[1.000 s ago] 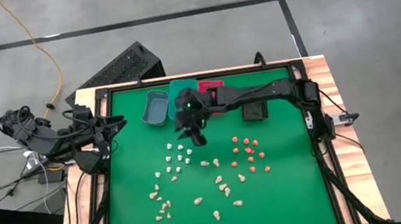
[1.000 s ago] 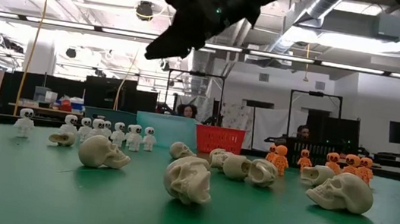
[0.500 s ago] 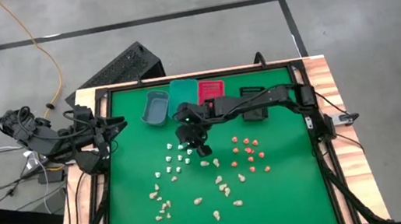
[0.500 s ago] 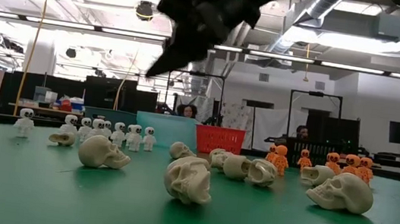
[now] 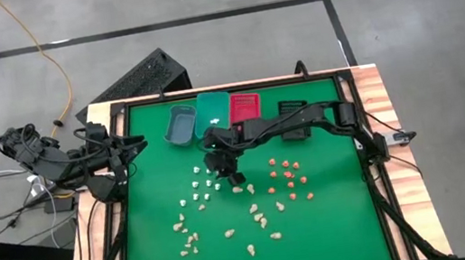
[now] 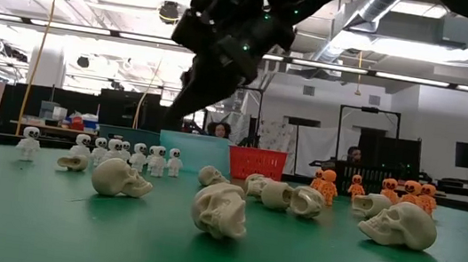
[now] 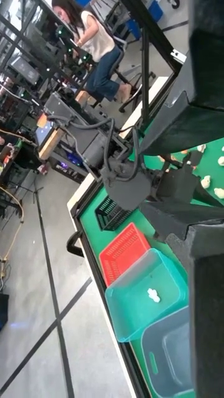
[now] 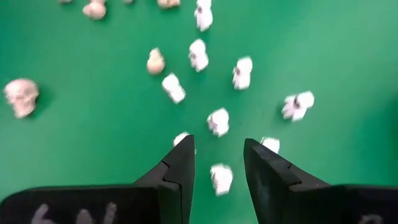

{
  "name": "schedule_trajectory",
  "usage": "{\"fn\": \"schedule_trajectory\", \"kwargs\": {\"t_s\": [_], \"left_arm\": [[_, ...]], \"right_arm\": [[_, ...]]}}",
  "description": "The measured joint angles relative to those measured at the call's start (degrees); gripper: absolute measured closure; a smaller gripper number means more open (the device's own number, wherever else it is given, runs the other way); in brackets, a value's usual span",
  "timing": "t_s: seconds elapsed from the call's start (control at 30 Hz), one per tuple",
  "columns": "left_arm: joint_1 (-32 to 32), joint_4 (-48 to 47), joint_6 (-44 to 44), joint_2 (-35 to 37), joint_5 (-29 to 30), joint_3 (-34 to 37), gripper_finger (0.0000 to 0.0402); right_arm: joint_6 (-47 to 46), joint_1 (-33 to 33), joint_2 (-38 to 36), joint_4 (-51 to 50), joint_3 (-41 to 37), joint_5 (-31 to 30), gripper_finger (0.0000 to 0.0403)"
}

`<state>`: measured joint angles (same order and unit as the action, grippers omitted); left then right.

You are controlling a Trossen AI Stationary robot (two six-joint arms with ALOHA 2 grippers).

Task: Sort Halloween decoration
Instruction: Put the white skeleton toy into the light blue bin

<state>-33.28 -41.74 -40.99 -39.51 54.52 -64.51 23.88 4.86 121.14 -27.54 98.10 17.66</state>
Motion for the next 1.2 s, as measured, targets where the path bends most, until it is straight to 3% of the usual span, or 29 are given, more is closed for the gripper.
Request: {"fn": "schedule_trajectory", "kwargs": {"t_s": [0.7, 1.2], "left_arm": [[0.0, 0.0, 0.0, 0.0, 0.1, 0.0, 0.0281], [0.0, 0.0, 0.0, 0.0, 0.1, 0.0, 0.0281]], "right_arm": [[0.6, -0.9, 0.2, 4.7, -5.7, -2.7, 0.0270], [2.1, -1.4, 0.2, 5.7, -5.8, -5.3, 0.0270]]}}
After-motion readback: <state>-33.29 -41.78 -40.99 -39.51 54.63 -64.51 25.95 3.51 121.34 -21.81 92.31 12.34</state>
